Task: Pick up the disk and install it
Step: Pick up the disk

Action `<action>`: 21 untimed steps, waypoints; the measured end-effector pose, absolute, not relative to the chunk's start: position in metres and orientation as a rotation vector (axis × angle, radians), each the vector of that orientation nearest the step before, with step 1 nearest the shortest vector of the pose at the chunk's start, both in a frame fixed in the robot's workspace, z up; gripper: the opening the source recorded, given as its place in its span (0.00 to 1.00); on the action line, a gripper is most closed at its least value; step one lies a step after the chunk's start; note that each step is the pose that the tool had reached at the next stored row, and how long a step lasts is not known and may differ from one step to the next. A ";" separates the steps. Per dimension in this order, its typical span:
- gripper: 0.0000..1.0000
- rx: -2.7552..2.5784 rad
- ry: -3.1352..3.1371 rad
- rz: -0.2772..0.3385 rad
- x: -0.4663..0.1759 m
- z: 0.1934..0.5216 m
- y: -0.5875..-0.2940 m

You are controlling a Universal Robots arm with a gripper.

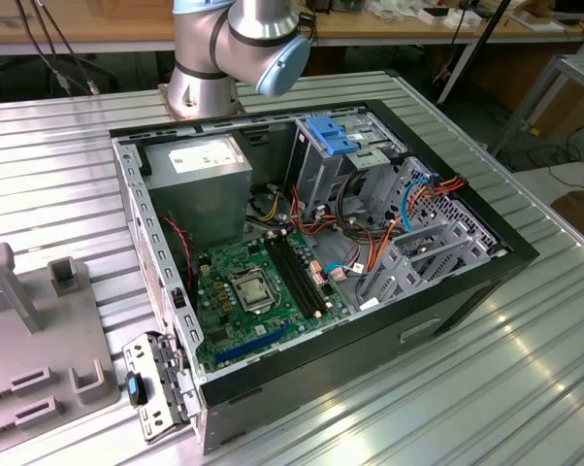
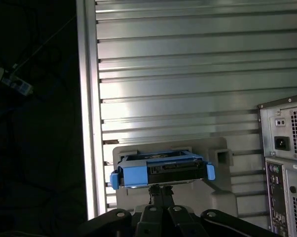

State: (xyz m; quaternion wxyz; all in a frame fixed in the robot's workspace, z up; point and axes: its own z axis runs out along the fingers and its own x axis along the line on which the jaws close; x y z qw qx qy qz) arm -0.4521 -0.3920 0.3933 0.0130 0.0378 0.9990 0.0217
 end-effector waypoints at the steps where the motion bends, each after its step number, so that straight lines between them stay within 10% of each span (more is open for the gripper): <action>1: 0.11 0.118 3.113 0.068 -0.452 0.393 -0.392; 21: 0.11 -0.586 3.070 0.075 -0.452 0.393 -0.392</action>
